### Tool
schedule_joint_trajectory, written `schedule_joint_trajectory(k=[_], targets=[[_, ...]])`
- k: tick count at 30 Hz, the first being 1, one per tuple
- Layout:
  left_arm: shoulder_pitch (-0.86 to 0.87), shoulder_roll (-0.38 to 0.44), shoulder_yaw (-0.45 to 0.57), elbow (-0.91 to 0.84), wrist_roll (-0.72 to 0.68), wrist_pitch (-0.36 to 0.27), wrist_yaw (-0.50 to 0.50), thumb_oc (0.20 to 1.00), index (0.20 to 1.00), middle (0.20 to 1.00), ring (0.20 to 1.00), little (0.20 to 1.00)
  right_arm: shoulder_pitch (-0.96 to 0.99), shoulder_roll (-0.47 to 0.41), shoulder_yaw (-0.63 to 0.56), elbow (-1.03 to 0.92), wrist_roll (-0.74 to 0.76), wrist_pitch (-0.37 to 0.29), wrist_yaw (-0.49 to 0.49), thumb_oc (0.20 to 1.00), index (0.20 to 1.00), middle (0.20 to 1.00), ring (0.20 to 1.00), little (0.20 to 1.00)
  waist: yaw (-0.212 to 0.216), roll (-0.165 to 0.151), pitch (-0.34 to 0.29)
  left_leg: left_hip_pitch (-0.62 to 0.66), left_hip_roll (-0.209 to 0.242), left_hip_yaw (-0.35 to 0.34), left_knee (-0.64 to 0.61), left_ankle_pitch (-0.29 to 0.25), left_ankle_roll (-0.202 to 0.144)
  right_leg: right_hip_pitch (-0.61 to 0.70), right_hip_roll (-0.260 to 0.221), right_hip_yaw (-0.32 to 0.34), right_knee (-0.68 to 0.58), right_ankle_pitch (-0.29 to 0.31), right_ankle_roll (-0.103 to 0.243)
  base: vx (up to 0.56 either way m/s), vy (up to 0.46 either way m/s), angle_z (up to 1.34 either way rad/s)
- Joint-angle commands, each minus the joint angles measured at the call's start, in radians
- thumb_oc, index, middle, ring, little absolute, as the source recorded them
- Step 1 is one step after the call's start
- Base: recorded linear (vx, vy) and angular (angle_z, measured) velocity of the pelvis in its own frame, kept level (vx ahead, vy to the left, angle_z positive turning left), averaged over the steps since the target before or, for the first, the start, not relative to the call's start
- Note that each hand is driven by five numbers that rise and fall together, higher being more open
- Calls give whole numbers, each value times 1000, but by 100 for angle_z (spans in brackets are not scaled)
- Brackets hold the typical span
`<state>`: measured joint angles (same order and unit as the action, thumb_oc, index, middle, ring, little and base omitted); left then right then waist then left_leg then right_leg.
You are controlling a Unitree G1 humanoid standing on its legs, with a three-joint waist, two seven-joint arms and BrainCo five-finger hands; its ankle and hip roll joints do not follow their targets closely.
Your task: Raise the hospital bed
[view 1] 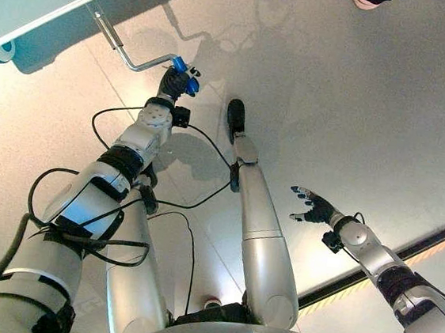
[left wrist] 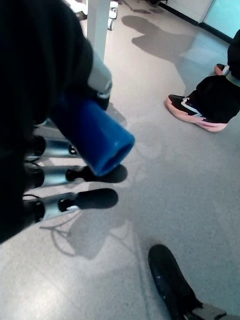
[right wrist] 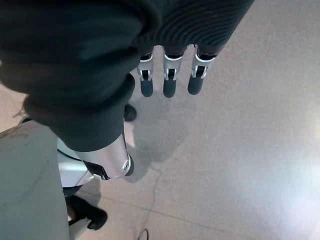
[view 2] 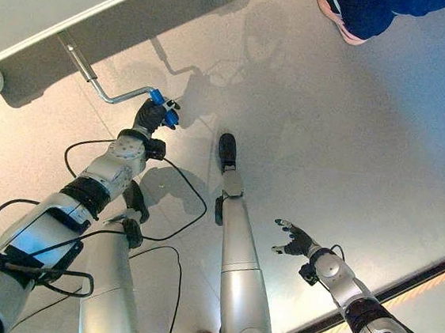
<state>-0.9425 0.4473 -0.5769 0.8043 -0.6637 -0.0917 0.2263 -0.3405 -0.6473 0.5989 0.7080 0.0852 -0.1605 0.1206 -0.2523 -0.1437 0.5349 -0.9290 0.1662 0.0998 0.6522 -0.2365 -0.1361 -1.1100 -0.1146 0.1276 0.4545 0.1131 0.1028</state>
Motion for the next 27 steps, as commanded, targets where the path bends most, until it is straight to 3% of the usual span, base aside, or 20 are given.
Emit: schedule_joint_trajectory(k=[1, 12, 16, 21, 22, 23, 24, 25, 26, 27], targets=[[-109, -70, -123, -275, 6, -129, -95, 200, 200, 200, 200, 200, 9, -71, 32, 0, -24, 19, -9, 1000, 1000, 1000, 1000, 1000, -1, -50, -15, 72, 43, -55, -101, 116, -20, -15, -49, 60, 105, -102, 98, 0, 0, 0], [-100, 5, -215, -611, -153, -146, -198, 200, 200, 200, 200, 200, 70, -100, -14, 29, -55, 19, -27, 1000, 1000, 1000, 1000, 1000, 22, 0, -15, 86, 32, -69, -110, 126, -26, 5, -60, 58, 108, -105, 95, 0, -10, 4], [-38, 136, -215, -852, -271, -155, -243, 200, 200, 200, 200, 200, 124, -96, -49, 35, -58, 17, -26, 1000, 1000, 1000, 1000, 1000, 53, 34, -15, 76, 16, -83, -100, 127, -24, 15, -76, 46, 121, -113, 93, 3, -17, 7], [-4, 248, -212, -990, -340, -148, -278, 200, 200, 200, 200, 200, 160, -93, -68, 37, -62, 13, -24, 1000, 1000, 1000, 1000, 1000, 71, 45, -15, 69, 9, -94, -97, 132, -24, 23, -91, 38, 128, -117, 94, -22, -8, 14], [-12, 284, -214, -1017, -355, -142, -287, 200, 200, 200, 200, 200, 153, -95, -79, 42, -62, 12, -21, 1000, 1000, 1000, 1000, 1000, 71, 46, -15, 37, 1, -92, -107, 167, -21, -3, -95, 42, 111, -79, 92, -6, 9, 23], [8, 311, -217, -1040, -362, -141, -298, 200, 200, 200, 200, 200, 171, -93, -72, 46, -61, 12, -18, 1000, 1000, 1000, 1000, 1000, 80, 49, -15, 65, 5, -98, -96, 133, -24, 26, -97, 32, 131, -118, 95, -6, 16, 18], [17, 343, -213, -1062, -372, -142, -305, 200, 200, 200, 200, 200, 177, -92, -72, 51, -62, 11, -14, 1000, 1000, 1000, 1000, 1000, 84, 51, -15, 64, 4, -100, -95, 133, -24, 28, -101, 28, 133, -120, 94, -9, 16, 13], [17, 380, -198, -1080, -380, -147, -308, 200, 200, 200, 200, 200, 170, -90, -83, 55, -60, 9, -10, 1000, 1000, 1000, 1000, 1000, 86, 51, -15, 33, -3, -99, -103, 169, -21, 4, -105, 31, 115, -80, 93, -7, 13, 8], [33, 377, -200, -1080, -381, -147, -308, 200, 200, 200, 200, 200, 183, -89, -76, 56, -60, 9, -10, 1000, 1000, 1000, 1000, 1000, 90, 53, -15, 63, 3, -103, -93, 134, -24, 32, -103, 25, 134, -119, 96, -98, 4, 8], [41, 431, -188, -1107, -394, -151, -320, 200, 200, 200, 200, 200, 178, -85, -84, 63, -57, 5, -4, 1000, 1000, 1000, 1000, 1000, 94, 51, -15, 31, -4, -103, -105, 173, -22, 9, -110, 27, 113, -80, 93, -8, 13, 8]])
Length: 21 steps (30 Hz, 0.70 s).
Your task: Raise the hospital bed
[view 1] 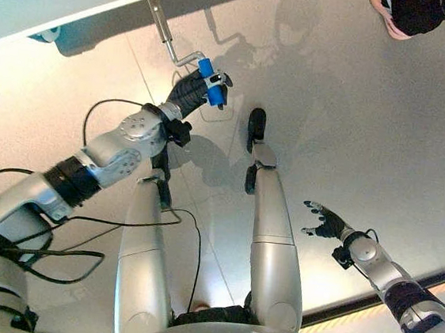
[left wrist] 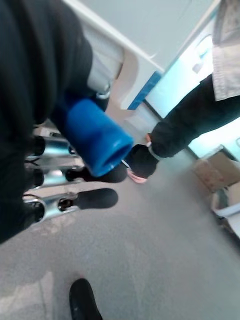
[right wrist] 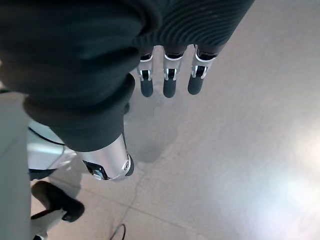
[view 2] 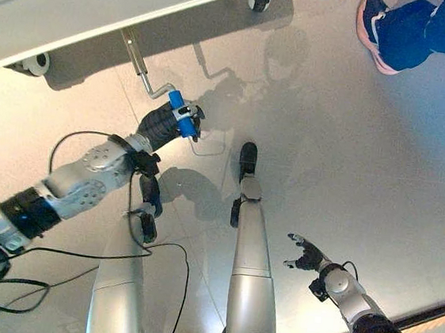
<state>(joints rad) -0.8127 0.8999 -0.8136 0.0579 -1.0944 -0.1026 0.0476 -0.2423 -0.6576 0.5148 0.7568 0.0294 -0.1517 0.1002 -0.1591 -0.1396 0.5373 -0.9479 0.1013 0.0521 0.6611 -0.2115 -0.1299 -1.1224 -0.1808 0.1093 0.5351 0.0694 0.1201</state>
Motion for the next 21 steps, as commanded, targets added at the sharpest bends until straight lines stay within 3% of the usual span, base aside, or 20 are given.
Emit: schedule_joint_trajectory(k=[1, 2, 3, 6, 11, 14, 16, 17, 18, 19, 20, 21], targets=[[-77, 5, 59, -372, 34, -141, -143, 200, 200, 200, 200, 200, 85, -73, -1, 16, 0, -7, 21, 1000, 1000, 1000, 1000, 1000, 5, 46, -17, 49, 59, -57, -113, 149, -28, 23, -45, 43, 32, -37, 76, -94, 4, 7], [-76, 5, 60, -372, 34, -141, -143, 200, 200, 200, 200, 200, 85, -73, -1, 16, 0, -7, 21, 1000, 1000, 1000, 1000, 1000, 4, 46, -17, 49, 59, -57, -113, 149, -28, 24, -45, 43, 32, -37, 76, -3, 23, 8], [-18, 79, 112, -395, 33, -150, -148, 200, 200, 200, 200, 200, 96, -66, -5, 28, 5, -12, 29, 1000, 1000, 1000, 1000, 1000, 20, 45, -17, 49, 55, -65, -114, 152, -28, 33, -52, 31, 31, -39, 77, -2, 17, 6], [25, 121, 142, -404, 36, -153, -153, 200, 200, 200, 200, 200, 102, -63, -8, 29, 9, -16, 32, 1000, 1000, 1000, 1000, 1000, 28, 44, -17, 46, 52, -68, -112, 153, -28, 38, -56, 26, 31, -40, 78, -1, 7, 1], [203, 199, 283, -378, 60, -162, -149, 200, 200, 200, 200, 200, 125, -53, -20, 30, 17, -26, 45, 1000, 1000, 1000, 1000, 1000, 46, 41, -17, 39, 47, -76, -104, 150, -26, 47, -67, 14, 22, -37, 83, 4, 25, 4], [294, 202, 362, -348, 74, -167, -135, 200, 200, 200, 200, 200, 131, -51, -22, 20, 22, -27, 49, 1000, 1000, 1000, 1000, 1000, 50, 37, -17, 33, 42, -81, -91, 142, -21, 45, -70, 15, 23, -37, 84, 4, 48, 6], [416, 174, 478, -277, 115, -176, -98, 200, 200, 200, 200, 200, 134, -46, -30, 14, 28, -31, 51, 1000, 1000, 1000, 1000, 1000, 62, 34, -17, 19, 36, -86, -55, 121, -12, 43, -77, 12, 23, -36, 85, 50, 101, 1], [498, 140, 534, -239, 132, -184, -76, 200, 200, 200, 200, 200, 149, -44, -29, 2, 31, -37, 49, 1000, 1000, 1000, 1000, 1000, 73, 34, -17, 36, 41, -92, -12, 71, -10, 65, -76, 9, 46, -74, 89, 3, 82, -2], [489, 141, 544, -242, 132, -184, -76, 200, 200, 200, 200, 200, 134, -45, -34, 1, 31, -37, 49, 1000, 1000, 1000, 1000, 1000, 66, 31, -17, 4, 35, -89, -22, 105, -7, 38, -79, 13, 26, -36, 85, 3, 82, -6], [514, 121, 576, -219, 139, -188, -62, 200, 200, 200, 200, 200, 133, -44, -35, -6, 32, -38, 50, 1000, 1000, 1000, 1000, 1000, 68, 28, -17, 0, 33, -89, -14, 99, -5, 38, -81, 13, 26, -37, 86, 2, 60, -5], [552, 95, 596, -202, 151, -187, -45, 200, 200, 200, 200, 200, 149, -42, -33, -15, 31, -40, 51, 1000, 1000, 1000, 1000, 1000, 77, 29, -17, 23, 39, -93, 11, 55, -4, 64, -80, 10, 47, -75, 90, 90, 88, -6], [571, 72, 616, -186, 153, -189, -37, 200, 200, 200, 200, 200, 150, -42, -35, -20, 31, -40, 49, 1000, 1000, 1000, 1000, 1000, 79, 28, -17, 18, 39, -94, 22, 48, -2, 63, -79, 11, 51, -77, 89, 89, 93, -4]])
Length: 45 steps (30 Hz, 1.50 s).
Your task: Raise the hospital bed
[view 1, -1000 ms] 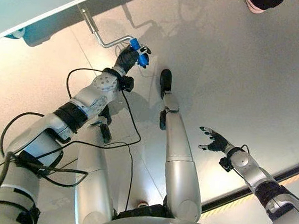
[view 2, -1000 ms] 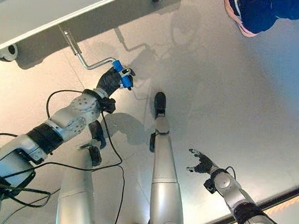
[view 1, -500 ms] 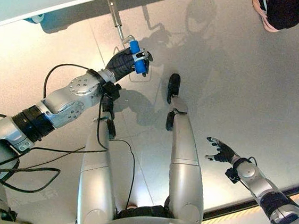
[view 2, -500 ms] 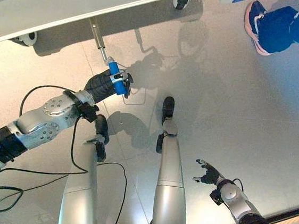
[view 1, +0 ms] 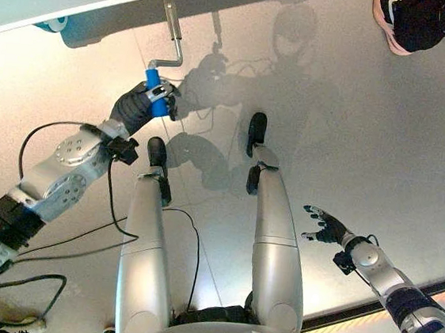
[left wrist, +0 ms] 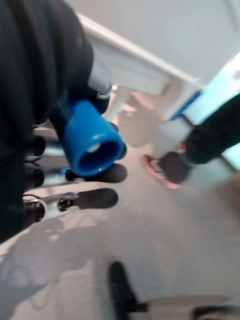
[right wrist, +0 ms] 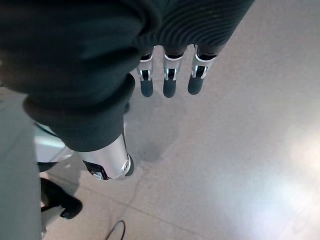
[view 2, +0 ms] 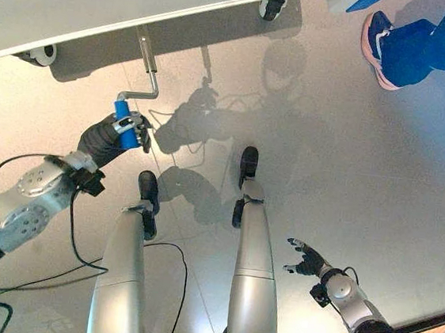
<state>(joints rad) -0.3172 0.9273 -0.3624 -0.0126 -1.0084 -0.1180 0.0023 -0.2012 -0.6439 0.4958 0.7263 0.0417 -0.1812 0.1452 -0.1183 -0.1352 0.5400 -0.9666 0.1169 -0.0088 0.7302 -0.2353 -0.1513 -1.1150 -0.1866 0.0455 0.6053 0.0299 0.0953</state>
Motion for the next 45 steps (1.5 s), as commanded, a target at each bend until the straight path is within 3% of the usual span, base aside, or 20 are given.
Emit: schedule_joint_trajectory(k=[1, 6, 18, 21, 25, 30, 37, 43, 45], targets=[[89, 30, 178, -92, 66, -173, 12, 200, 200, 200, 200, 200, 111, -54, -20, 7, 17, -9, 6, 1000, 1000, 1000, 1000, 1000, 39, 22, -20, 32, 22, -32, -41, 68, 21, 53, -74, 75, -17, -38, 115, 2, 56, -5], [80, -55, 209, 31, 117, -165, 61, 200, 200, 200, 200, 200, 97, -57, -23, -2, 13, -1, 6, 1000, 1000, 1000, 1000, 1000, 41, 10, -20, -6, 13, -35, 4, 50, 30, 37, -78, 80, -5, -41, 116, -2, 94, -2], [-167, -118, 159, 407, 195, -128, 136, 200, 200, 200, 200, 200, 41, -54, 12, -34, 30, 18, 13, 1000, 1000, 1000, 1000, 1000, 2, -48, -20, -65, 8, -36, 73, 20, 44, 3, -72, 101, -26, -21, 122, -1, 65, 1], [-301, -147, 110, 572, 227, -107, 161, 200, 200, 200, 200, 200, 23, -50, 37, -59, 44, 18, 12, 1000, 1000, 1000, 1000, 1000, -25, -74, -20, -88, 12, -35, 105, 12, 45, -27, -59, 119, -13, -21, 119, 19, 28, -8], [-360, -162, 86, 668, 246, -92, 165, 200, 200, 200, 200, 200, 14, -51, 51, -75, 48, 19, 9, 1000, 1000, 1000, 1000, 1000, -40, -87, -20, -103, 17, -33, 123, 7, 44, -48, -51, 131, -1, -20, 119, 18, 9, -6], [-499, -247, 52, 884, 258, -69, 188, 200, 200, 200, 200, 200, -20, -46, 104, -115, 67, 19, 4, 1000, 1000, 1000, 1000, 1000, -82, -122, -20, -131, 37, -23, 170, 3, 40, -96, -23, 164, 35, -13, 118, 32, -23, -16], [-568, -320, -39, 876, 361, -67, 204, 200, 200, 200, 200, 200, -50, -61, 150, -155, 66, 17, -1, 1000, 1000, 1000, 1000, 1000, -121, -154, -20, -142, 67, -5, 194, 20, 35, -152, 22, 190, 85, -10, 114, 27, -82, -20], [-582, -362, -76, 839, 380, -74, 206, 200, 200, 200, 200, 200, -65, -67, 167, -146, 58, 18, -4, 1000, 1000, 1000, 1000, 1000, -129, -159, -20, -122, 78, 8, 176, 32, 31, -154, 34, 194, 86, -3, 113, 7, -60, -11], [-597, -423, -129, 764, 380, -93, 203, 200, 200, 200, 200, 200, -82, -77, 179, -151, 52, 24, -6, 1000, 1000, 1000, 1000, 1000, -139, -159, -20, -93, 94, 17, 150, 42, 24, -149, 42, 197, 83, -3, 109, 2, -131, -10]])
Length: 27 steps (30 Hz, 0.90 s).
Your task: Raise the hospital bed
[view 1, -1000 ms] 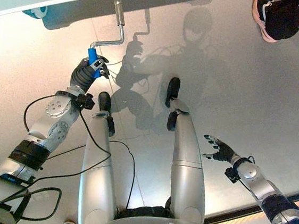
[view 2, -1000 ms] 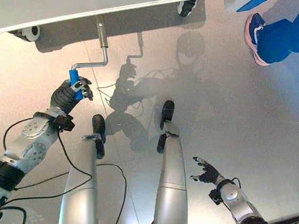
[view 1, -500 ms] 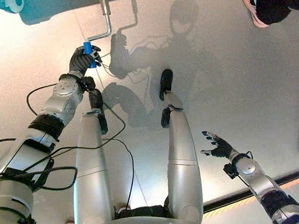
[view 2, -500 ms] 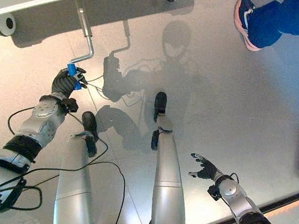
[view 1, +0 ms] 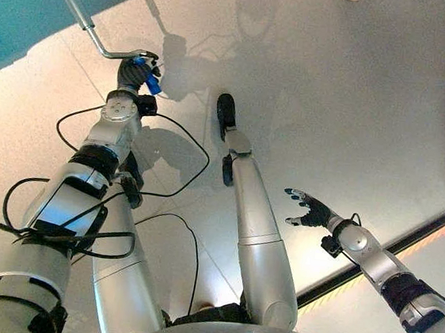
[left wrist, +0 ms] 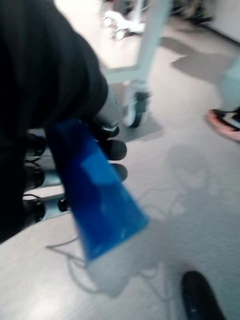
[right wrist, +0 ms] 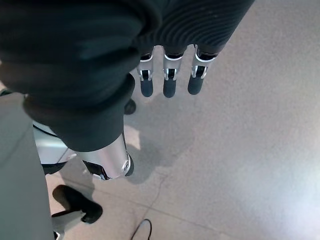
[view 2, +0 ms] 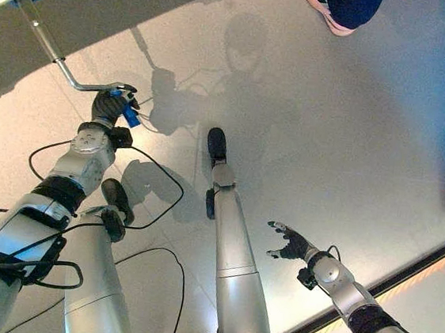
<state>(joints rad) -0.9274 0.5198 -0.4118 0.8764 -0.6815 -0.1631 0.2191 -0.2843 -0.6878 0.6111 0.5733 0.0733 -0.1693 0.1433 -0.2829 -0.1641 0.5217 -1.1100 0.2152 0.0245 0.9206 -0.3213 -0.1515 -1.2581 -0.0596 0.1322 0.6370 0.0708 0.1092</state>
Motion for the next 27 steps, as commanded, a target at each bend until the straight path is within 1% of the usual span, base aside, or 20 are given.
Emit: schedule_joint_trajectory(k=[1, 5, 11, 12, 13, 14, 19, 20, 21, 22, 23, 24, 25, 26, 27], targets=[[8, -30, -94, -150, 49, -54, -15, 200, 200, 200, 200, 200, -7, -40, 68, -4, 17, 13, -5, 1000, 1000, 1000, 1000, 1000, 24, -130, -2, 60, 0, -11, -54, 132, 22, -4, -82, 110, 52, -45, 94, -2, -83, -10], [-4, -77, -155, -278, 21, -74, -28, 200, 200, 200, 200, 200, -22, -54, 68, -16, 2, 17, -16, 1000, 1000, 1000, 1000, 1000, 21, -120, -2, 95, 7, -6, -107, 146, 14, 8, -79, 102, 55, -58, 87, -10, -87, -5], [-3, -77, -156, -279, 21, -74, -28, 200, 200, 200, 200, 200, -21, -54, 67, -17, 2, 17, -15, 1000, 1000, 1000, 1000, 1000, 21, -120, -2, 96, 6, -6, -108, 147, 14, 8, -79, 102, 55, -58, 87, -5, -41, 0], [30, -71, -252, -619, -117, -107, -111, 200, 200, 200, 200, 200, 2, -66, 16, 38, -49, 20, -62, 1000, 1000, 1000, 1000, 1000, 58, -30, -2, 209, -12, -12, -334, 220, -9, 95, -107, 60, -5, -84, 72, -27, -217, 3], [31, -71, -252, -620, -117, -107, -111, 200, 200, 200, 200, 200, 2, -65, 16, 38, -49, 19, -62, 1000, 1000, 1000, 1000, 1000, 58, -29, -2, 210, -12, -12, -336, 221, -9, 96, -107, 59, -7, -84, 72, -35, -233, 49], [45, -58, -255, -671, -137, -108, -126, 200, 200, 200, 200, 200, 8, -63, 8, 56, -56, 20, -68, 1000, 1000, 1000, 1000, 1000, 67, -15, -2, 228, -14, -11, -366, 234, -15, 104, -109, 54, -11, -86, 71, -8, -18, 64], [46, -58, -255, -673, -137, -107, -125, 200, 200, 200, 200, 200, 9, -62, 8, 56, -56, 19, -68, 1000, 1000, 1000, 1000, 1000, 67, -14, -2, 230, -14, -11, -369, 235, -15, 106, -109, 53, -12, -86, 71, -6, -16, 20], [153, 93, -238, -939, -215, -95, -208, 200, 200, 200, 200, 200, 55, -35, -44, 141, -75, 18, -77, 1000, 1000, 1000, 1000, 1000, 114, 49, -2, 281, -29, -24, -417, 257, -18, 164, -124, 31, -18, -92, 70, -114, -80, -3], [157, 129, -230, -988, -229, -91, -223, 200, 200, 200, 200, 200, 49, -29, -55, 148, -77, 16, -75, 1000, 1000, 1000, 1000, 1000, 118, 56, -2, 258, -34, -24, -432, 294, -17, 145, -127, 34, -37, -54, 68, -121, -90, 0], [185, 167, -210, -1035, -253, -91, -241, 200, 200, 200, 200, 200, 58, -23, -60, 159, -77, 15, -73, 1000, 1000, 1000, 1000, 1000, 127, 66, -2, 264, -36, -27, -439, 299, -19, 156, -132, 31, -39, -54, 70, -99, -29, 5], [185, 167, -210, -1035, -253, -91, -241, 200, 200, 200, 200, 200, 58, -23, -60, 159, -77, 15, -73, 1000, 1000, 1000, 1000, 1000, 127, 66, -2, 264, -36, -27, -439, 299, -19, 156, -132, 30, -39, -54, 70, -11, -22, 12], [222, 234, -188, -1097, -283, -87, -265, 200, 200, 200, 200, 200, 82, -17, -77, 167, -74, 12, -65, 1000, 1000, 1000, 1000, 1000, 139, 77, -2, 277, -41, -35, -441, 301, -19, 173, -144, 19, -36, -58, 68, -4, -12, 11], [222, 234, -188, -1097, -283, -87, -265, 200, 200, 200, 200, 200, 82, -17, -77, 167, -74, 12, -65, 1000, 1000, 1000, 1000, 1000, 139, 78, -2, 277, -41, -35, -441, 301, -19, 173, -144, 19, -36, -58, 68, -16, -22, 25], [265, 290, -156, -1145, -317, -96, -286, 200, 200, 200, 200, 200, 103, -4, -90, 192, -69, 7, -58, 1000, 1000, 1000, 1000, 1000, 151, 85, -2, 279, -44, -41, -436, 299, -19, 190, -156, 9, -37, -57, 70, -12, -10, 28], [266, 290, -155, -1146, -317, -95, -286, 200, 200, 200, 200, 200, 102, -4, -89, 192, -69, 7, -58, 1000, 1000, 1000, 1000, 1000, 150, 85, -2, 279, -44, -41, -435, 299, -19, 191, -156, 8, -38, -58, 70, -28, 3, 38]])
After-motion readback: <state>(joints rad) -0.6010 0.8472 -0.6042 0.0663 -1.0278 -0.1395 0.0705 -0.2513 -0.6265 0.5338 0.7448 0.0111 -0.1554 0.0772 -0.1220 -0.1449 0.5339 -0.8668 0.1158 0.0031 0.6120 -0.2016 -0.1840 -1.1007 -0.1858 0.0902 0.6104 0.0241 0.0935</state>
